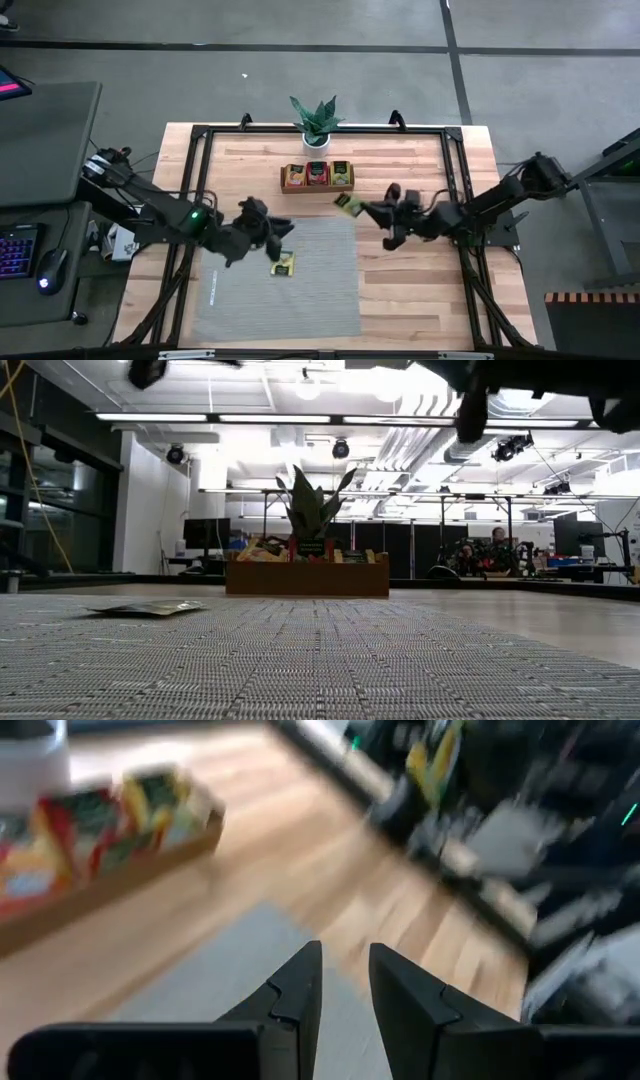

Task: Pick & Place Tea
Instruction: Put the yellow tea bag into the right section of the wooden organizer

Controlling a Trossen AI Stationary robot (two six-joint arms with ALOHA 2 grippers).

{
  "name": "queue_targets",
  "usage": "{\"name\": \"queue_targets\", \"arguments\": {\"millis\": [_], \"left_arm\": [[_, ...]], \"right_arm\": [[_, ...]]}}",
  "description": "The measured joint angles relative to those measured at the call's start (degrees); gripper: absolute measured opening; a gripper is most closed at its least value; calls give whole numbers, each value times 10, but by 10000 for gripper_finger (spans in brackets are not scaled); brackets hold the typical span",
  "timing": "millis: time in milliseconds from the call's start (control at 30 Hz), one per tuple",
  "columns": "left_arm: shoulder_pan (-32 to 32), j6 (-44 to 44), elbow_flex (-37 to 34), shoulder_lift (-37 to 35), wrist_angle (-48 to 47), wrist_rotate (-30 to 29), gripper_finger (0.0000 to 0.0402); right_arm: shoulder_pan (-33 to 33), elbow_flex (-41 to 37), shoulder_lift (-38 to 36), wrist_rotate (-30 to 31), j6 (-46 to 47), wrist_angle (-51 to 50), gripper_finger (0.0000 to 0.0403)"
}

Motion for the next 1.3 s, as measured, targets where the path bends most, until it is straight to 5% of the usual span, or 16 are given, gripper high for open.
{"name": "queue_targets", "arguments": {"millis": [100, 400, 733, 1300], "left_arm": [[34, 68, 0, 4, 102, -5, 85], [147, 204, 1, 58, 367, 170, 85], [161, 232, 0, 105, 495, 212, 85], [160, 337, 0, 105, 568, 275, 88]], "right_arm": [[0, -3, -2, 1, -37, 68, 0], [-19, 65, -2, -58, -99, 66, 0], [-33, 122, -2, -96, -100, -13, 0], [-33, 128, -2, -90, -103, -14, 0]]}}
